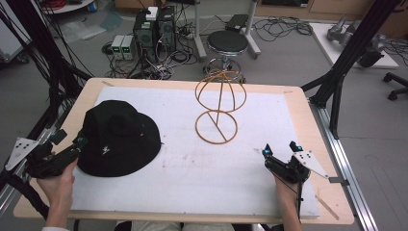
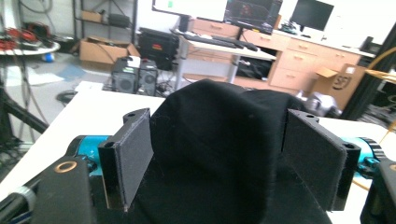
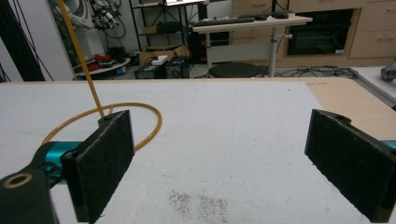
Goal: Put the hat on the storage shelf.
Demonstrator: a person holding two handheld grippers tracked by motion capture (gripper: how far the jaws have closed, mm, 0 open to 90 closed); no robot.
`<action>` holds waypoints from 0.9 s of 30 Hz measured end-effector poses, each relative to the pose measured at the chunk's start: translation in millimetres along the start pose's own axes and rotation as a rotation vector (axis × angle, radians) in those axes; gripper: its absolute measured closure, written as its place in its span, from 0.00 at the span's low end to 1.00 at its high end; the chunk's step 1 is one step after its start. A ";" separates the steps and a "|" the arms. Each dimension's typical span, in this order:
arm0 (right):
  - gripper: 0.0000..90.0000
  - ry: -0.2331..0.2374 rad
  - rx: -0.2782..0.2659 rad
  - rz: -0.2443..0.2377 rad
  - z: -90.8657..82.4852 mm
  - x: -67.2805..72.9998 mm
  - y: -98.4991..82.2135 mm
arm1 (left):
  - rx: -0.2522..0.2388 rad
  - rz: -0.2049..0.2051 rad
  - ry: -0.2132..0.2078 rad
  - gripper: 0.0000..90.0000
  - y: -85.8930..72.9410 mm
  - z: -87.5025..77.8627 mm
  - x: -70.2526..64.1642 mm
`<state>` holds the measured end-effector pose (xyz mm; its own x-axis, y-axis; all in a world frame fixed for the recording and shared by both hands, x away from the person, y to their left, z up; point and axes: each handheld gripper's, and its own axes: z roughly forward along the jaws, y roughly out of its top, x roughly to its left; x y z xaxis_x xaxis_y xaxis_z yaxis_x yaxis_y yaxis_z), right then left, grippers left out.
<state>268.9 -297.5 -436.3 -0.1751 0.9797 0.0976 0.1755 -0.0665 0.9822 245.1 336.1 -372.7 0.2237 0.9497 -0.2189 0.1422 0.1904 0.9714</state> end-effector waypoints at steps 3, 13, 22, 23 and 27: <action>0.08 0.001 0.000 0.001 0.2 0.0 0.0 | 0.006 0.004 -0.018 0.28 2.4 1.4 -3.6; 0.08 0.003 0.005 0.004 0.2 0.4 -0.1 | 0.061 0.067 -0.027 0.28 -2.1 14.0 -14.2; 0.08 0.005 0.001 0.003 0.4 0.0 -0.1 | 0.125 0.103 -0.038 0.28 -13.9 29.9 -22.0; 0.08 0.006 0.005 0.009 0.3 0.5 -0.2 | 0.130 0.110 -0.033 0.28 -15.4 31.4 -22.2; 0.08 0.006 0.008 0.010 0.2 0.7 -0.2 | 0.146 0.123 -0.022 0.28 -21.8 37.5 -22.4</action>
<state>268.9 -296.8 -436.5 -0.1796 0.9778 0.1081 0.1853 -0.0743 0.9799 273.2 301.4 -392.4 0.2693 0.9576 -0.1028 0.2505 0.0334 0.9675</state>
